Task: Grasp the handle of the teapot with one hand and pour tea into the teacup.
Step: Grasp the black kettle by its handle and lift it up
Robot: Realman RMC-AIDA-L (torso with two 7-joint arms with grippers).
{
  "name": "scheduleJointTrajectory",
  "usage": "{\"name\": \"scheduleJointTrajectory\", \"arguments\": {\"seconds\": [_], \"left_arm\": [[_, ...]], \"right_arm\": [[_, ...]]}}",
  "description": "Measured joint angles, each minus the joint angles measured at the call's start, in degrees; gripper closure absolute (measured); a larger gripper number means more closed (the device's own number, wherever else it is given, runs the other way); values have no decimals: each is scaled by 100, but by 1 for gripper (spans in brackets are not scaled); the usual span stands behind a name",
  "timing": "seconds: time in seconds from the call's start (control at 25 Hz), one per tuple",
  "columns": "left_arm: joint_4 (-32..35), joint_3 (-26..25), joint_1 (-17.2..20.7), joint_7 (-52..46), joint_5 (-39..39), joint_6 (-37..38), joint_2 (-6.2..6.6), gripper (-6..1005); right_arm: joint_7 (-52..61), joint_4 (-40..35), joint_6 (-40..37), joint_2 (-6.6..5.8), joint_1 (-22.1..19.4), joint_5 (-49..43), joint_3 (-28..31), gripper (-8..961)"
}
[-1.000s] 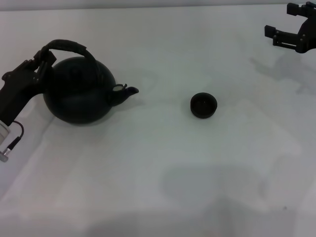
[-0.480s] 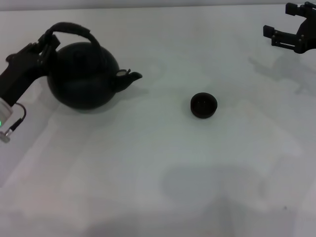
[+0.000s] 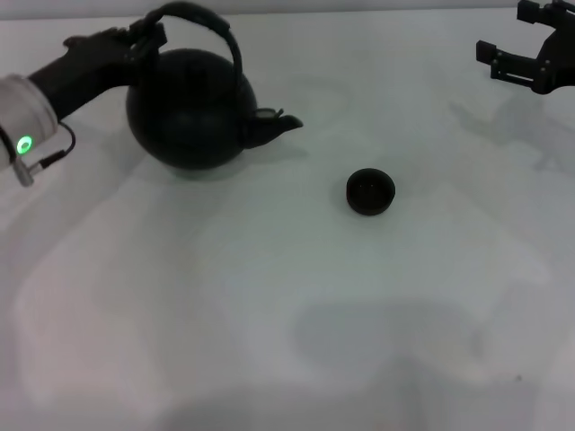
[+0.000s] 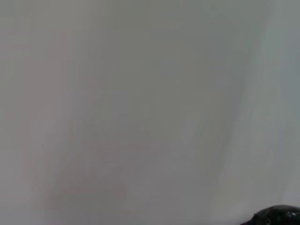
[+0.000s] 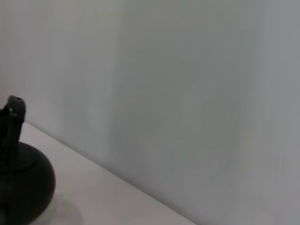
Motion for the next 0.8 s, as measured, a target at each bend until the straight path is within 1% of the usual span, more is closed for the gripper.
{"name": "scheduleJointTrajectory", "arguments": {"seconds": [0.12,0.36,0.44,0.6,0.8], "left_arm": [[653,10,4,-970,957,-293,2,802],[1537,38,-58,-2537,2648,-480,-12,814],[1684,47,-82,-2831,2950,-481,-10,815],[2095,85,-204,-3744,4024,-442,0,817],[2547,257,-377,-4909,5395,-347,-1,819]], "right_arm": [[-65,-33,14,0,-7,101,-1,108],[-114,-44,53,0,-19,200,10,109],[-124,-44,66,0,-18,250,10,110],[-174,-42,112,0,-34,327,13,111],[-223,-51,132,0,-41,393,16,111]]}}
